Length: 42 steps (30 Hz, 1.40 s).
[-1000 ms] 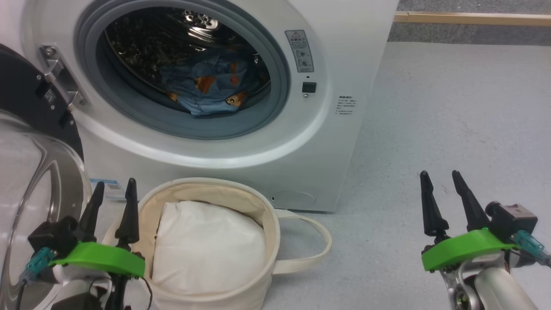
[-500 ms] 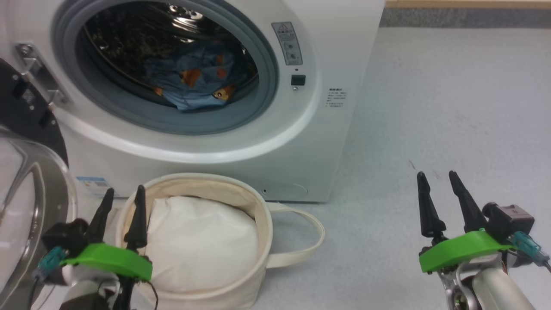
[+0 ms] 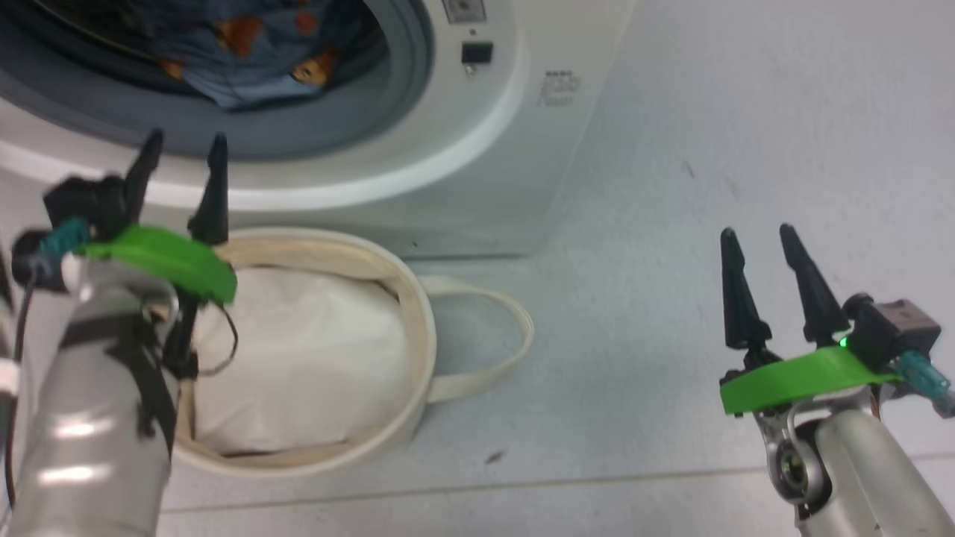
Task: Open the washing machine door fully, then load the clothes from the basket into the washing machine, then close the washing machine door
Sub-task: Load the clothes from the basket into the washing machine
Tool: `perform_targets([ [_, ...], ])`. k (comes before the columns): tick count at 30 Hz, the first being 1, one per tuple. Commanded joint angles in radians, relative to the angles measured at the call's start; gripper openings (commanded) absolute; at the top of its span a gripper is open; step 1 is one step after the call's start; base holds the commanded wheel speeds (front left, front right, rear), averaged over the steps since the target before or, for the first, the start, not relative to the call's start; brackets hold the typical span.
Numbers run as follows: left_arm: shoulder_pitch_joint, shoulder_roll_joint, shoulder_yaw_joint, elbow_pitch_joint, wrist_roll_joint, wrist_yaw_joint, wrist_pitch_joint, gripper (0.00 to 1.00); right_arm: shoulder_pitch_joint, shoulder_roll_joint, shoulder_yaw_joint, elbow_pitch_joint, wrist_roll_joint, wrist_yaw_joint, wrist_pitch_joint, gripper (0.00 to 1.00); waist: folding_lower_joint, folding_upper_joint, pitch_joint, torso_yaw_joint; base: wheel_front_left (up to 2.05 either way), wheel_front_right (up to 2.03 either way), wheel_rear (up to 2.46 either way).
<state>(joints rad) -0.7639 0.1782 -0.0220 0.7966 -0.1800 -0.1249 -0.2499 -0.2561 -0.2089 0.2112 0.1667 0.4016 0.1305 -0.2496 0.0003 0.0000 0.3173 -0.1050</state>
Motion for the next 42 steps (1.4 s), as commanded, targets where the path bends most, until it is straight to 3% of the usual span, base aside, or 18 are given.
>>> perform_targets([
  [1,-0.064,0.048,0.016,0.006,0.016,-0.005,-0.012,1.00,-0.020,0.002,0.009,-0.039,-0.014,0.000,-0.012,1.00,-0.0003,0.0000,0.082,-0.041,0.00,0.00,0.00],
  [9,-0.267,0.093,-0.051,0.170,0.097,0.003,-0.012,1.00,-0.045,0.022,-0.012,-0.073,-0.035,0.000,-0.012,1.00,-0.0003,0.0000,0.188,-0.086,0.00,0.00,0.00],
  [20,-0.433,0.157,-0.151,0.318,0.224,0.096,-0.012,1.00,-0.049,0.042,-0.031,-0.099,-0.052,0.000,-0.012,1.00,-0.0003,0.0000,0.265,-0.131,0.00,0.00,0.00],
  [27,-0.545,0.171,-0.159,0.356,0.228,0.166,-0.012,1.00,-0.042,0.058,-0.047,-0.124,-0.060,0.000,-0.012,1.00,-0.0003,0.0000,0.320,-0.148,0.00,0.00,0.00],
  [28,-0.555,0.171,-0.161,0.358,0.226,0.163,-0.012,0.62,-0.041,0.060,-0.049,-0.127,-0.061,0.000,-0.012,1.00,-0.0003,0.0000,0.325,-0.149,0.00,0.00,0.00],
  [29,-0.563,0.172,-0.166,0.364,0.228,0.162,-0.012,0.00,-0.041,0.062,-0.049,-0.128,-0.062,0.000,-0.012,1.00,-0.0003,0.0000,0.329,-0.149,0.00,0.00,0.00],
  [33,-0.616,0.169,-0.154,0.360,0.203,0.156,-0.012,0.00,-0.042,0.067,-0.050,-0.141,-0.065,0.000,-0.012,1.00,-0.0003,0.0000,0.353,-0.151,0.00,0.00,0.00],
  [42,-0.744,0.170,0.001,0.247,0.032,0.120,-0.012,0.00,-0.038,0.084,-0.053,-0.162,-0.072,0.000,-0.012,1.00,-0.0003,0.0000,0.421,-0.171,0.00,0.00,0.00],
])
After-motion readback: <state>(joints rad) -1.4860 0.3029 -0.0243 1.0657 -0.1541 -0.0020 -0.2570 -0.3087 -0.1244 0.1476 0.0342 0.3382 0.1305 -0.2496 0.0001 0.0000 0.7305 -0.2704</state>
